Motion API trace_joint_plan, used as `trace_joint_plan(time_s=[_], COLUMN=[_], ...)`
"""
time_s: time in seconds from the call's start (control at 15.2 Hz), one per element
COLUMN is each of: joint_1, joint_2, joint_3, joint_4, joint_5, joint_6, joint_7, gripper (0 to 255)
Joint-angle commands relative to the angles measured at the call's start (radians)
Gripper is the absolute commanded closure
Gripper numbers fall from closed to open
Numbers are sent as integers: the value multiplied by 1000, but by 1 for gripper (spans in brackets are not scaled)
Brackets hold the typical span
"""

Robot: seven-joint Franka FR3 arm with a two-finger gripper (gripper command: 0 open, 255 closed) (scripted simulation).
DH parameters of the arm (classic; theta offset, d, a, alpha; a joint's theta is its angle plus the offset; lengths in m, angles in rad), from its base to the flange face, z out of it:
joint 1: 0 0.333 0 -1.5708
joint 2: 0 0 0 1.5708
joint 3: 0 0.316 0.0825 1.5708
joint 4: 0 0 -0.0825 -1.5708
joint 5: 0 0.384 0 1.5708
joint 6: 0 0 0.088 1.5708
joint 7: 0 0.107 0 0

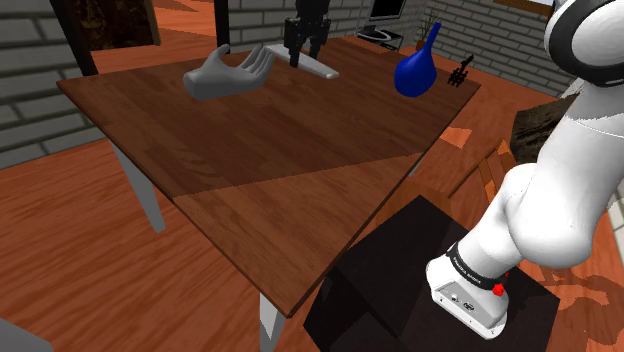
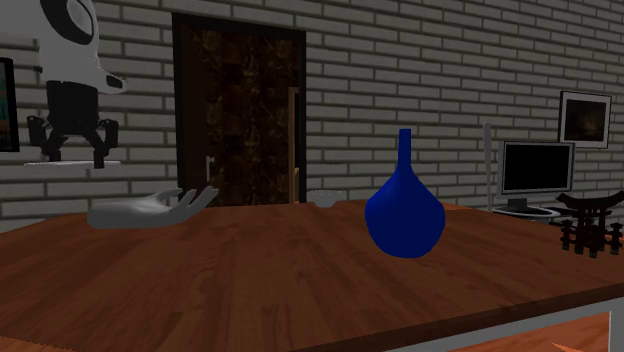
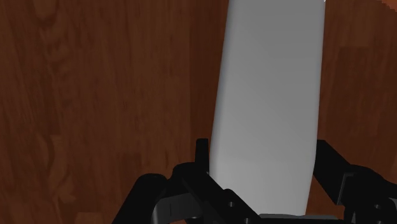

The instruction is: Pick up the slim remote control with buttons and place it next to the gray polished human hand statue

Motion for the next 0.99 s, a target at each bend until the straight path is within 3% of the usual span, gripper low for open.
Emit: trace_joint_plan(time_s=[0.0, 0.4, 0.59, 0.92], joint_1=[19, 71, 94, 102], joint_2=[50, 243, 406, 353], joint_3=[15, 51, 67, 65], joint_4=[65, 349, 610, 453], joint_5=[5, 16, 23, 19], joint_6=[-14, -104, -202, -98], joint_7=[36, 134, 186, 184], gripper=[255, 255, 255, 255])
